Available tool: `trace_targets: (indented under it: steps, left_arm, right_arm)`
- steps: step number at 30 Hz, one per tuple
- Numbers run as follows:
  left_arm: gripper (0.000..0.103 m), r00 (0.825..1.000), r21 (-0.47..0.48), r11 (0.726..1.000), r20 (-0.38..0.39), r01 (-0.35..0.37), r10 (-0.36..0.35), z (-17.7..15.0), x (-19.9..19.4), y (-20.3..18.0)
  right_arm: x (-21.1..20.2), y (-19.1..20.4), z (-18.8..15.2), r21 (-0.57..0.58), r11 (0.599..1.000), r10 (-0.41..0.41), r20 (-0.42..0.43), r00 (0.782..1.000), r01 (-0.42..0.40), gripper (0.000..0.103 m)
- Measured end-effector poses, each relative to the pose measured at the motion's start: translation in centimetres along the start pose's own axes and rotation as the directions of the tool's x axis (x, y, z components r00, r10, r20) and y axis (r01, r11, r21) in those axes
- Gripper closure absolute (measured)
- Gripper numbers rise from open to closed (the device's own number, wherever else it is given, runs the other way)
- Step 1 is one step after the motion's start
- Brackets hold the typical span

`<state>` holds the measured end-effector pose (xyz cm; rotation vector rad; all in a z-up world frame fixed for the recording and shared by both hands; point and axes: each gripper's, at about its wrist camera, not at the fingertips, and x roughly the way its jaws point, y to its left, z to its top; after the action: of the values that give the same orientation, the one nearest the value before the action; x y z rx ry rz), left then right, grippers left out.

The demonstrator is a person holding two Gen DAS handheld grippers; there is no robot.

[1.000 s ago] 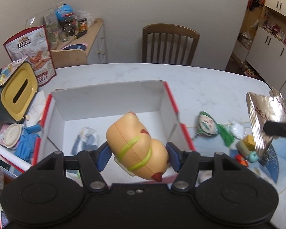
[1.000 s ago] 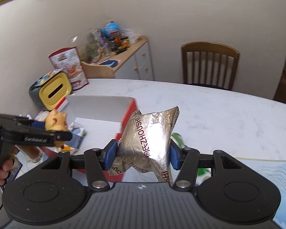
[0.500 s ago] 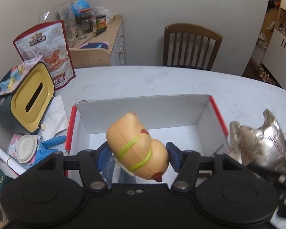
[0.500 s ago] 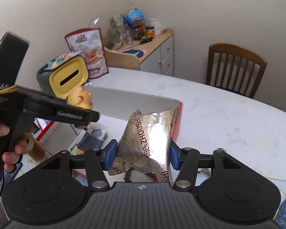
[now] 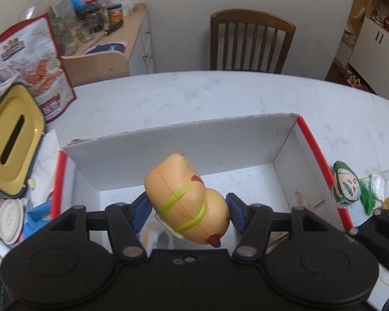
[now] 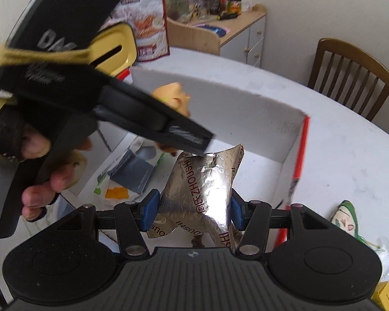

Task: Organize objects
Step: 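Carry the foil bag and squishy toy with both grippers over the red box, then open both grippers to release the toy and foil bag into the box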

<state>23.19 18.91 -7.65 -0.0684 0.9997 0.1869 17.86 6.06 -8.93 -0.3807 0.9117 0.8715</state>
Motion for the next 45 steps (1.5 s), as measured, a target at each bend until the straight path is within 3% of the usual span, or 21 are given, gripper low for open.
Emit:
trace_targets:
  steps: [5, 12, 23, 27, 33, 38, 45]
  left_arm:
    - [0.042, 0.999, 0.061, 0.998, -0.033, 0.005, -0.003, 0.1, 1.9, -0.9]
    - [0.042, 0.995, 0.073, 0.997, -0.102, 0.029, -0.022, -0.1, 4.3, -0.7]
    - [0.041, 0.975, 0.017, 0.998, -0.213, 0.067, -0.061, 0.0, 6.3, 0.0]
    - [0.04, 0.972, 0.002, 0.998, -0.228, 0.062, -0.06, 0.0, 6.5, 0.2]
    - [0.038, 0.978, 0.011, 0.998, -0.2, 0.056, -0.053, 0.1, 6.0, 0.1]
    - [0.031, 0.985, 0.006, 0.998, -0.164, 0.057, -0.055, 0.3, 4.8, 0.0]
    - [0.025, 0.994, -0.009, 0.998, -0.094, 0.063, -0.063, 0.5, 2.2, 0.0]
  right_arm:
    - [1.8, 0.1, 0.1, 0.007, 1.0, -0.011, -0.047, 0.999, 0.011, 0.048]
    - [3.4, -0.1, -0.3, 0.031, 1.0, -0.001, -0.106, 0.994, 0.005, 0.048]
    - [4.3, -0.5, -0.4, 0.055, 0.998, 0.029, -0.144, 0.989, -0.021, 0.046]
    - [3.8, -0.8, -0.3, 0.069, 0.997, 0.055, -0.13, 0.99, -0.046, 0.039]
    - [2.7, -0.7, -0.4, 0.061, 0.998, 0.039, -0.112, 0.993, -0.033, 0.038]
    - [1.2, -0.6, -0.6, 0.069, 0.998, 0.014, -0.078, 0.997, -0.009, 0.032]
    - [-2.4, -1.4, -1.0, 0.101, 0.995, -0.006, -0.018, 1.0, 0.008, 0.032]
